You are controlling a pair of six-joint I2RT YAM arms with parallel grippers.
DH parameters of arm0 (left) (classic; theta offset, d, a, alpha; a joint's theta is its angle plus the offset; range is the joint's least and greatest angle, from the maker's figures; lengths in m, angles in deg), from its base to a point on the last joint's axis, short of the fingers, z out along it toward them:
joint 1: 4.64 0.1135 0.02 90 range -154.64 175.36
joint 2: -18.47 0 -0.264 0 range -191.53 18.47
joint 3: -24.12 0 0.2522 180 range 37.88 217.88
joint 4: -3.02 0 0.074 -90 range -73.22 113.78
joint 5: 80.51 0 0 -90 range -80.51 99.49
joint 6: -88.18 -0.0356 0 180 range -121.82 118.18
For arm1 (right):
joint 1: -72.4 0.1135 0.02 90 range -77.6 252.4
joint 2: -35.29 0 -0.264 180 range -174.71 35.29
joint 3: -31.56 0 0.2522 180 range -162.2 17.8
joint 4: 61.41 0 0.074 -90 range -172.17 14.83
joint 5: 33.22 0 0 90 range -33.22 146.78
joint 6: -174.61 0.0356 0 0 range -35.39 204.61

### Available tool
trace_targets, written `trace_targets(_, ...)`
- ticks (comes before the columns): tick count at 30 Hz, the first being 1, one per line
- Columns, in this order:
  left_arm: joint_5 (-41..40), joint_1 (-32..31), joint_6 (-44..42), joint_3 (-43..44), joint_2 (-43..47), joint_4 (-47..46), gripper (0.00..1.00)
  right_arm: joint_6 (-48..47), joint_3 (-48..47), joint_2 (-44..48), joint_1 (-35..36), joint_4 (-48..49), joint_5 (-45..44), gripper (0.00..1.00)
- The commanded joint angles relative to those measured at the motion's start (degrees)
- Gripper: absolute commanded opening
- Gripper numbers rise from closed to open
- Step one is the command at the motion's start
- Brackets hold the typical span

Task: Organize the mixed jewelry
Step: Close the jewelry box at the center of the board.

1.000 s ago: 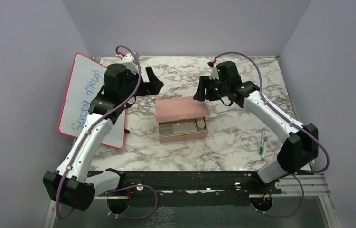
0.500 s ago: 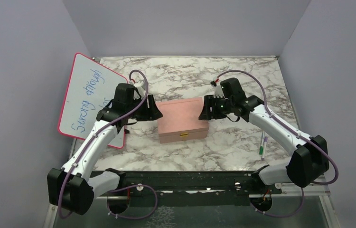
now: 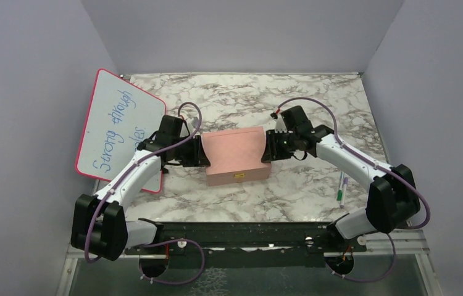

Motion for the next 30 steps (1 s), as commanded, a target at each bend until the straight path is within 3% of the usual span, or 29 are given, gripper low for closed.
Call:
trace_targets(1,-3.97,-0.80,-0.77,-3.02,-2.13,0.55,0.26,-1.20,4.17,-2.86,0.97,-1.88,-2.50,0.37)
trace_targets(5,-7.64,-2.14,0.57,-4.53,-4.42,0.89,0.18,-0.33,5.54,-4.35,1.39,-1.30,-4.72,0.35)
trace_targets(13,-18.59,-8.49,4.80,-6.19,-10.82,2.10,0.14,1.95,6.24,-8.28,3.47,-0.68,-10.81,0.32)
trace_targets(20,-19.73,-9.76,6.04,-4.89,-10.81,1.08,0.10,4.03,5.26,-7.38,4.64,0.03,-13.36,0.30)
trace_targets(23,-20.86,-9.75,5.67,-0.84,-6.26,0.79,0.17,4.35,2.97,-2.30,4.63,1.54,-13.95,0.30)
trace_targets(27,-25.27,-9.62,4.28,5.17,1.38,0.77,0.36,4.55,0.75,6.25,4.59,4.66,-16.59,0.32)
trace_targets(30,-31.01,-9.58,3.28,8.13,7.85,0.97,0.62,4.39,0.79,14.25,4.59,6.43,-21.45,0.41)
